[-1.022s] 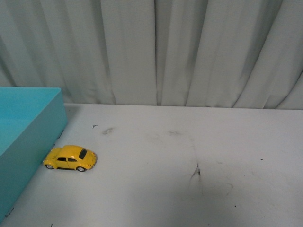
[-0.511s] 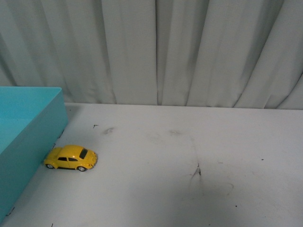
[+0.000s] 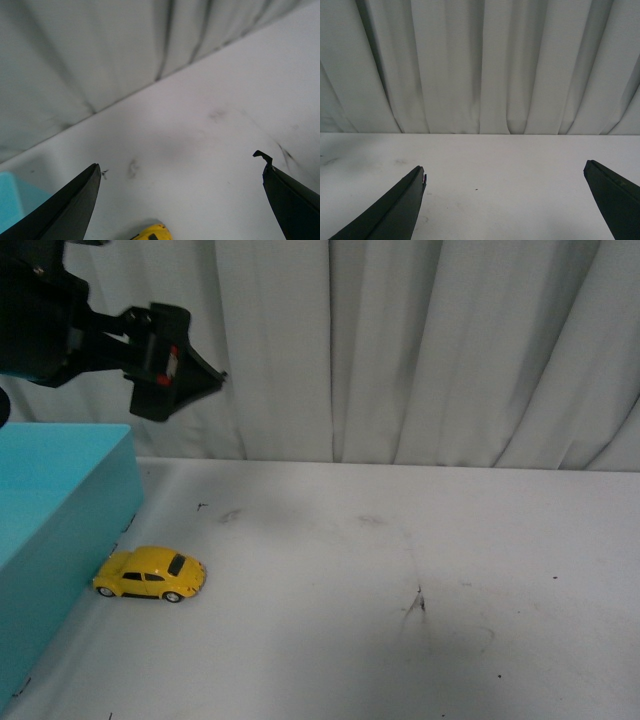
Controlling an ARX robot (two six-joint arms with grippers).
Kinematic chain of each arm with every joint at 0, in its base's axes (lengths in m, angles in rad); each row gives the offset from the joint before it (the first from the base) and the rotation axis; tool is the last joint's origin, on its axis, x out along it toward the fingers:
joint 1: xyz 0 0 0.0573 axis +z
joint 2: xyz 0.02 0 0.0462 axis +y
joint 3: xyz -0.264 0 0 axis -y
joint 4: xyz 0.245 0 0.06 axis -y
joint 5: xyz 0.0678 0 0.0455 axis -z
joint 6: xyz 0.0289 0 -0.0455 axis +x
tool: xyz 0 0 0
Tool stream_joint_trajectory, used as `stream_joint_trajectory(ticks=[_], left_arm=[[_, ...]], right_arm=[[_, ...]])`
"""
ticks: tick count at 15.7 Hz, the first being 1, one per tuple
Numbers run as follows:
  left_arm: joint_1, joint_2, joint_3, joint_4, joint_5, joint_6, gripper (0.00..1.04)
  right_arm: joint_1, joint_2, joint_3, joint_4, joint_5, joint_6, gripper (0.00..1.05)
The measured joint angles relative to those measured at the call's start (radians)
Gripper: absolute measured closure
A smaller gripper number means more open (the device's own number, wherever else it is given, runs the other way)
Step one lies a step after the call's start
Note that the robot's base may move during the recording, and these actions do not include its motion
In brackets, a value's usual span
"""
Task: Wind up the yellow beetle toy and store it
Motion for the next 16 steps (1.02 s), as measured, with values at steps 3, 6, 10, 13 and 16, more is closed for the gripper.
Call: stream_joint_trajectory(ticks=[3, 6, 10, 13, 16], left_arm=[[-0.074, 0.114, 0.110, -0.262, 0.057, 0.346, 0.07], [-0.085, 0.225, 0.172, -0.406, 0.020, 0.596, 0.07], [-0.037, 0.453, 0.261, -0.493, -0.159, 0.941, 0.07], [0.007, 0.498, 0.331, -0.495, -0.213, 1.045, 0.07], [0.023, 0.525, 0.343, -0.547, -0.257, 1.138, 0.07]], right_arm=[[0.000, 0.000, 0.000, 0.000, 0.000, 0.000, 0.06], [0.000, 0.000, 0.000, 0.000, 0.000, 0.000, 0.06], [0.000, 0.000, 0.000, 0.000, 0.000, 0.000, 0.06], [0.000, 0.000, 0.000, 0.000, 0.000, 0.000, 0.06], [0.000, 0.000, 0.000, 0.000, 0.000, 0.000, 0.06]])
